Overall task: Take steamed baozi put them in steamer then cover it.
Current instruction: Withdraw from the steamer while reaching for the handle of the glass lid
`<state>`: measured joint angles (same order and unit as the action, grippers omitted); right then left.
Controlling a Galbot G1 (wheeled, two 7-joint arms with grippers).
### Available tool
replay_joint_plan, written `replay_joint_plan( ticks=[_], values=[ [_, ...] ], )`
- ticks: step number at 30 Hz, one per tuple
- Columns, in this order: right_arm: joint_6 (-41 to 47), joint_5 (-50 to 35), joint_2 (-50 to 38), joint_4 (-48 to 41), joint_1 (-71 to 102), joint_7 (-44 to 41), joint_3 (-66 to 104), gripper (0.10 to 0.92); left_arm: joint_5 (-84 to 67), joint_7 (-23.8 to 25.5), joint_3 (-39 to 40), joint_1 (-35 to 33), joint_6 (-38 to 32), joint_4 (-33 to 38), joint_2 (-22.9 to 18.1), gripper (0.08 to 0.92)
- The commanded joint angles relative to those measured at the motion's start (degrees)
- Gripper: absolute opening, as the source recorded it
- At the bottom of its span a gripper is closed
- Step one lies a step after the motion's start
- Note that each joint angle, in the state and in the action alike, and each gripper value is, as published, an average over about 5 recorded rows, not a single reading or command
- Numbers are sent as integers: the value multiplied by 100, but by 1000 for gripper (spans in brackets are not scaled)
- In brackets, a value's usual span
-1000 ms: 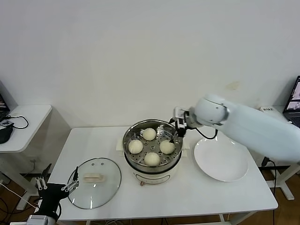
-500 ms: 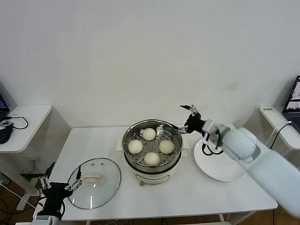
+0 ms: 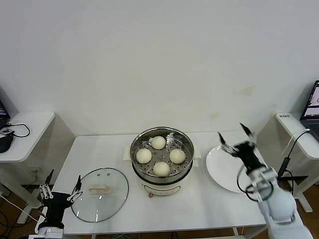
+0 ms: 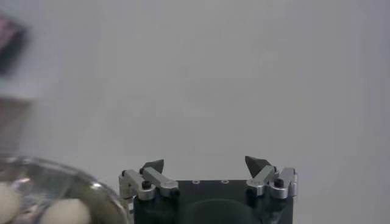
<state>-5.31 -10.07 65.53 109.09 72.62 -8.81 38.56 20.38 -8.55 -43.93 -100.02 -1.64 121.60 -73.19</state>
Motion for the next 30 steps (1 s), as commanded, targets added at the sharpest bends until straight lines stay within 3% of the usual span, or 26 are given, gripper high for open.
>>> replay_joint_plan(
  ticks=[1, 10, 30],
  values=[
    [-544, 391, 1380, 158, 1581, 454, 1986, 823, 4284, -277, -249, -157, -631, -944, 247, 823],
    [-561, 417, 1520, 113, 1665, 624, 2062, 823, 5662, -283, 148, -452, -796, -1187, 392, 823],
    [-635, 348, 1756, 455, 2133, 664, 2269, 823, 5646, -1, 716, 939, -852, -2056, 461, 823]
  ],
)
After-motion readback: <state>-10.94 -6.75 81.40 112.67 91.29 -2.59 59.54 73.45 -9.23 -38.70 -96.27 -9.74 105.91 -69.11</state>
